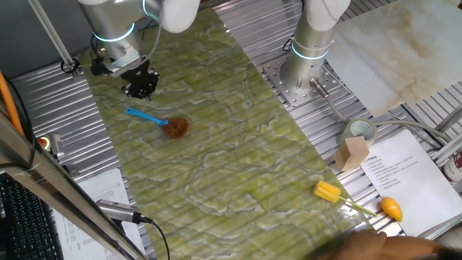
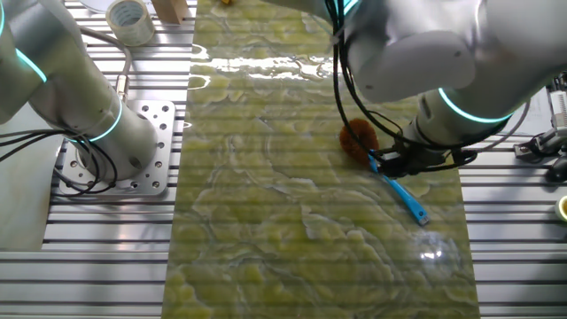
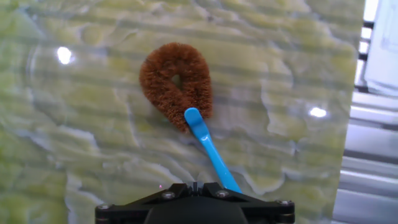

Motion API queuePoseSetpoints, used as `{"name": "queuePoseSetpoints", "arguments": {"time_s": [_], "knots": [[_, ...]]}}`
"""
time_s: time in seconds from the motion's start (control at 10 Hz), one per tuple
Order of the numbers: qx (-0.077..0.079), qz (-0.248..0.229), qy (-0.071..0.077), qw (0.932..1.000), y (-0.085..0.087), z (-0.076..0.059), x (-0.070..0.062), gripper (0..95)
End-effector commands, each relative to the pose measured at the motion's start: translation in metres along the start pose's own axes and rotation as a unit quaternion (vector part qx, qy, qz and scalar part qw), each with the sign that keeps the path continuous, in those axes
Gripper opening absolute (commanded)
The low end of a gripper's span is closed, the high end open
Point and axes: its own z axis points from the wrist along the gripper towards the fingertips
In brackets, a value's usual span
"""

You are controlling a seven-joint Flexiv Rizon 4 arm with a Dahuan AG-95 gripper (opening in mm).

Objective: Scrub the table with a brush

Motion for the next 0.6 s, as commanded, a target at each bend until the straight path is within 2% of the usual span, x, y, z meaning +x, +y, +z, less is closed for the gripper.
{"name": "queuePoseSetpoints", "arguments": {"time_s": [0.1, 0.2, 0.4, 0.6], "knots": [[-0.016, -0.071, 0.038, 0.9967, -0.001, 0.012, 0.016, 0.0], [-0.014, -0.087, 0.04, 0.9953, -0.001, 0.015, 0.02, 19.0], [-0.004, -0.107, 0.047, 0.9931, -0.002, 0.022, 0.021, 19.0], [0.012, -0.121, 0.058, 0.9909, -0.015, 0.024, 0.023, 19.0]]}}
